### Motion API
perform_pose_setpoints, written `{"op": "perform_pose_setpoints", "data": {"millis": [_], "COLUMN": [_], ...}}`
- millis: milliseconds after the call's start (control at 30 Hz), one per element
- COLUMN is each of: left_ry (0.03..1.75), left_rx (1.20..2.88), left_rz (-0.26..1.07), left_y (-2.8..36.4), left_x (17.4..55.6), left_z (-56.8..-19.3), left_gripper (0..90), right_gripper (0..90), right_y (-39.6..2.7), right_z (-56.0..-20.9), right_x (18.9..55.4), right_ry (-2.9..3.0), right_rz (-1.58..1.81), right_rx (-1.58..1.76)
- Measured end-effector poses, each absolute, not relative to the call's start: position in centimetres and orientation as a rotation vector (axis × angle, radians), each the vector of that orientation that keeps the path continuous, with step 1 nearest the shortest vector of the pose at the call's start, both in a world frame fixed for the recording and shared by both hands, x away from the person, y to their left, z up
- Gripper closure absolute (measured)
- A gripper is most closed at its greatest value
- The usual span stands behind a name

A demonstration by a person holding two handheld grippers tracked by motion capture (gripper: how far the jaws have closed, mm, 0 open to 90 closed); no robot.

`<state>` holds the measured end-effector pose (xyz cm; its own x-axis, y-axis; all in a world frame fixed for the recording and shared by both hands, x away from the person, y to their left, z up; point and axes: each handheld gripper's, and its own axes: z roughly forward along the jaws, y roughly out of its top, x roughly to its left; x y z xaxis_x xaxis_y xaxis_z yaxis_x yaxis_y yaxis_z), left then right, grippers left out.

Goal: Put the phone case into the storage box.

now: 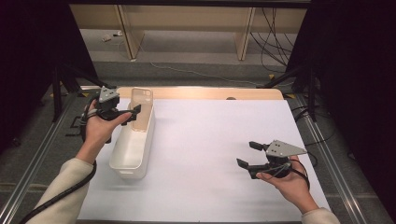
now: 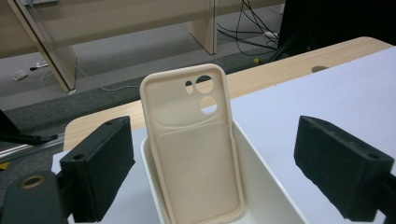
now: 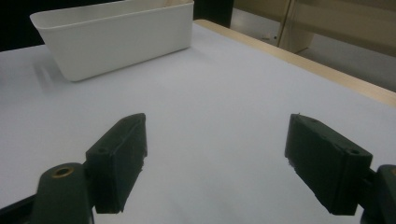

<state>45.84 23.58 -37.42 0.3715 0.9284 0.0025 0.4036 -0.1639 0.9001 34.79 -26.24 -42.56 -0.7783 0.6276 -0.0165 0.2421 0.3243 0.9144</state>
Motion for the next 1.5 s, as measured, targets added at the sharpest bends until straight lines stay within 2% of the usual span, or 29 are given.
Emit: {"op": "perform_pose_setpoints", "data": {"millis": [833,1500], "left_ry": [1.115,1.087], "left_rx": [1.757,1.766], "left_rz": [0.715,0.696], "left_y": [22.7,22.1], "left_x": [43.5,41.9], "left_z": [-37.7,-38.0], "left_gripper": [9.9,3.8], "right_gripper": [22.0,21.9], "right_y": [-26.3,-26.4], "right_z": [-42.5,-42.6], "right_x": [34.8,34.9], "right_ry": [2.225,2.224], "right_rz": [1.446,1.439], "right_rx": [0.777,0.781]}}
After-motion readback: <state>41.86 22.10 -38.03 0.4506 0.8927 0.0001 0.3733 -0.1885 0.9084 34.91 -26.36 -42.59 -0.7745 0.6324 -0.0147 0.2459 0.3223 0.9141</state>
